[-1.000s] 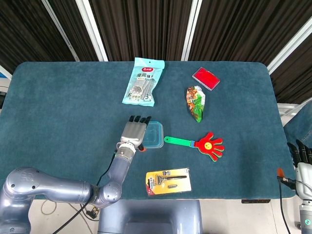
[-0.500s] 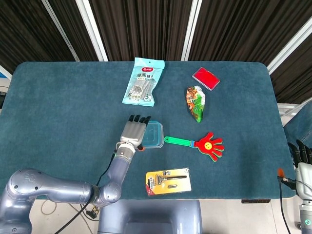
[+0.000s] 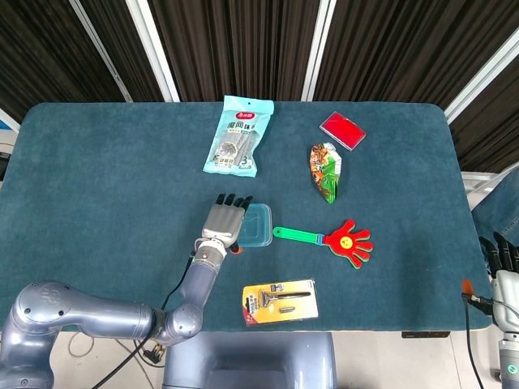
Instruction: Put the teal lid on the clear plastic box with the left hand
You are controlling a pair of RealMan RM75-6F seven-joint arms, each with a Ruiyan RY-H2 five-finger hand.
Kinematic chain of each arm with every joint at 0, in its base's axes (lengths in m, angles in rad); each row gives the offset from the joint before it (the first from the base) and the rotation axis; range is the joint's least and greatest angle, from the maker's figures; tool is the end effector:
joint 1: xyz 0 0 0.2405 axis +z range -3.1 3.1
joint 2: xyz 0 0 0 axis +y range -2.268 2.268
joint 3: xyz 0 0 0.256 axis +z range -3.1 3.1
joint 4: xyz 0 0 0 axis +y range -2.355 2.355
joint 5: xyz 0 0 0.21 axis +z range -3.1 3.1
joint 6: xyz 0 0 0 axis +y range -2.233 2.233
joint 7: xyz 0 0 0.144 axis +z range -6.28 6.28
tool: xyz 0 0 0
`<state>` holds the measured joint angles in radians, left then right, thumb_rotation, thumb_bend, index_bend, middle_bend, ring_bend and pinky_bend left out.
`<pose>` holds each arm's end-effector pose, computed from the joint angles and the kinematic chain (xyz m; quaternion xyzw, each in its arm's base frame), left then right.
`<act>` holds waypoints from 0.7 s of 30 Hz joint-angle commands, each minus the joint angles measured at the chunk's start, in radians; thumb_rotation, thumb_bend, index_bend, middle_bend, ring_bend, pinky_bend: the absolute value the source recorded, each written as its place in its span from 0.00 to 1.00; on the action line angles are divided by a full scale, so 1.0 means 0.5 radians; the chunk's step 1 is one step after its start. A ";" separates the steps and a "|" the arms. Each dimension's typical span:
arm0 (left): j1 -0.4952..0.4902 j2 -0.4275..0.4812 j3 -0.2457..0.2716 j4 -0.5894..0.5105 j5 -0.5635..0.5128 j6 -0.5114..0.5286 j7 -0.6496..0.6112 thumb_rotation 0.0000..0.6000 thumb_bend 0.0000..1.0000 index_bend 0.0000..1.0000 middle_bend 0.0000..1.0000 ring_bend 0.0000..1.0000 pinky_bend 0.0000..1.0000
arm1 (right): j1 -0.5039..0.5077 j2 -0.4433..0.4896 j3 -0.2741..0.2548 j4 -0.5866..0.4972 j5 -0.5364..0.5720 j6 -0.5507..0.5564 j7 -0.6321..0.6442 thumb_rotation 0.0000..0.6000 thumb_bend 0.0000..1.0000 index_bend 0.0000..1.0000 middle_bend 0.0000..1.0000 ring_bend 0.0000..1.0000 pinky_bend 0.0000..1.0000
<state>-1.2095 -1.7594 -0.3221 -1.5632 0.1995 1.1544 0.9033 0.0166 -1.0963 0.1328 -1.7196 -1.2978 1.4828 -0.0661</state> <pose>-0.0159 0.3513 -0.0730 -0.7383 -0.4431 -0.2554 0.4397 -0.3235 -0.1722 0.1769 0.5013 -0.4363 0.3617 0.6538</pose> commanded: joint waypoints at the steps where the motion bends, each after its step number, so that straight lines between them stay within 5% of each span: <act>1: 0.001 -0.006 -0.001 0.008 0.008 0.002 0.001 1.00 0.29 0.00 0.36 0.02 0.00 | -0.001 -0.001 -0.001 0.002 -0.001 0.001 0.001 1.00 0.41 0.13 0.03 0.03 0.00; 21: -0.001 -0.066 -0.015 0.113 0.029 -0.042 0.008 1.00 0.29 0.00 0.34 0.02 0.00 | 0.000 0.004 0.001 -0.002 0.006 -0.008 0.007 1.00 0.41 0.13 0.03 0.03 0.00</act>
<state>-1.2097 -1.7924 -0.3296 -1.5070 0.2137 1.1334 0.9071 0.0166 -1.0944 0.1334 -1.7206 -1.2947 1.4790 -0.0624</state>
